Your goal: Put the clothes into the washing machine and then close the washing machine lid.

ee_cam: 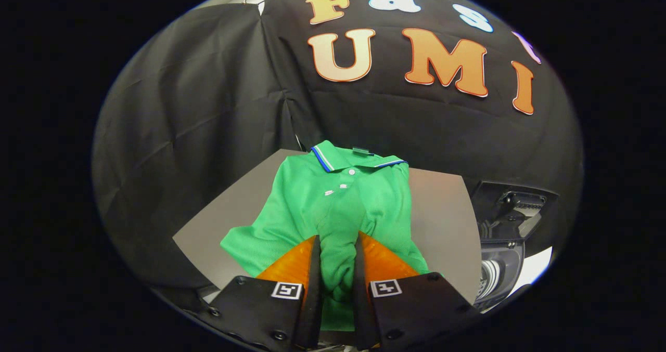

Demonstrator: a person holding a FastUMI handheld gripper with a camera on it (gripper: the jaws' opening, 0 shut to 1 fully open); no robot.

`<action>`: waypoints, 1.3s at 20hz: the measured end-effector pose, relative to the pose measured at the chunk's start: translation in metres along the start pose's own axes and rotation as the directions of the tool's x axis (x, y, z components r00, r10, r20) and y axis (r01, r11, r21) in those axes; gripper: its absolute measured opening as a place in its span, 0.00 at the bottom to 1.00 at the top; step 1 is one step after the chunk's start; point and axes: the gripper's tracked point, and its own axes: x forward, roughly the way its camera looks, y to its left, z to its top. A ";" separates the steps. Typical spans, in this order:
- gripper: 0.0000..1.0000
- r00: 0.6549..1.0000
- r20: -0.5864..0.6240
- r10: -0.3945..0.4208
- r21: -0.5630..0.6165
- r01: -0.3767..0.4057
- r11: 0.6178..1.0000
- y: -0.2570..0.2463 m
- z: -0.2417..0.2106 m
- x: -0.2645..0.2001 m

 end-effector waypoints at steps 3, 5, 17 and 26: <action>0.27 1.000 0.009 0.003 0.009 -0.003 1.000 0.000 0.001 -0.002; 0.24 1.000 0.009 0.006 0.032 -0.006 0.999 0.000 0.002 -0.001; 0.12 0.990 0.141 0.030 0.096 -0.044 0.994 -0.026 0.078 -0.068; 0.12 0.965 0.259 -0.033 0.149 -0.006 0.989 -0.095 0.125 -0.138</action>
